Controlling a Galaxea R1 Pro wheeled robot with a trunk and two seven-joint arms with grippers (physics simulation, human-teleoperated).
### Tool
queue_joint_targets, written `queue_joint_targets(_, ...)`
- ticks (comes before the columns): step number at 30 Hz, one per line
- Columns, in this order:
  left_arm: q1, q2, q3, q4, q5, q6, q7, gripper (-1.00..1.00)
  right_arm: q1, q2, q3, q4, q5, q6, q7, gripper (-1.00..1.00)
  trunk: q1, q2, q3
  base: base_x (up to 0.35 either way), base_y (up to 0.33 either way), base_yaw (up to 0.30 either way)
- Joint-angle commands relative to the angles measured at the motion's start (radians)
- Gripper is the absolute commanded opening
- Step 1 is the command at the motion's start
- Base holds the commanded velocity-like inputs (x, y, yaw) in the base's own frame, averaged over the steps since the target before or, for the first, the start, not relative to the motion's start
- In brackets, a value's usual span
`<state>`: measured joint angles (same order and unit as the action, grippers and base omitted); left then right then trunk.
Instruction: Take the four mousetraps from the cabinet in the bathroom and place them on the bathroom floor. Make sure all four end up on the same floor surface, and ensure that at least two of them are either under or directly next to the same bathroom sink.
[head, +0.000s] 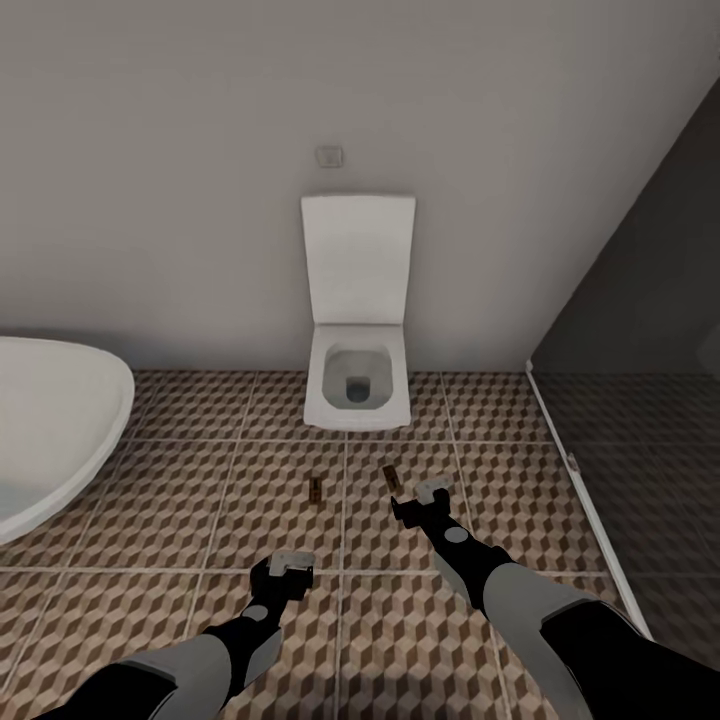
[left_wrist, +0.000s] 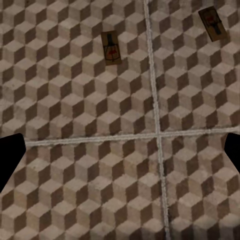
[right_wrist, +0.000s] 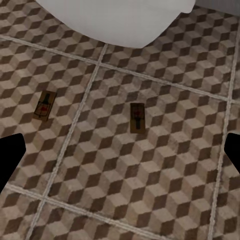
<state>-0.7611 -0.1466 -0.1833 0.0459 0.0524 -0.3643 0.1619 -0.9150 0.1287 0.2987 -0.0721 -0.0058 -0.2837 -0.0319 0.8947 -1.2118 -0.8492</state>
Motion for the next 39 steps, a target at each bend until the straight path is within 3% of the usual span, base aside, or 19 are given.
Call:
queue_joint_targets(1, -0.001, -0.001, -0.008, 0.005, 0.005, -0.007, 0.004, 1.0, -0.001, 0.0, 0.005, 0.002, -0.001, -0.003, -0.003, 1.0, -0.004, 0.007, 0.003, 0.0, 0.0, 0.0)
queue_joint_targets(18, 0.0, -0.001, -0.008, 0.005, 0.005, -0.007, 0.004, 1.0, -0.001, 0.0, 0.005, 0.002, -0.001, -0.003, -0.003, 1.0, -0.069, 0.126, 0.058, 0.0, 0.0, 0.0)
queue_joint_targets(39, 0.0, -0.002, -0.008, 0.015, 0.006, -0.007, 0.004, 1.0, -0.001, 0.0, 0.005, 0.003, -0.001, -0.003, -0.003, 1.0, -0.15, 0.273, 0.155, 0.0, 0.0, 0.0)
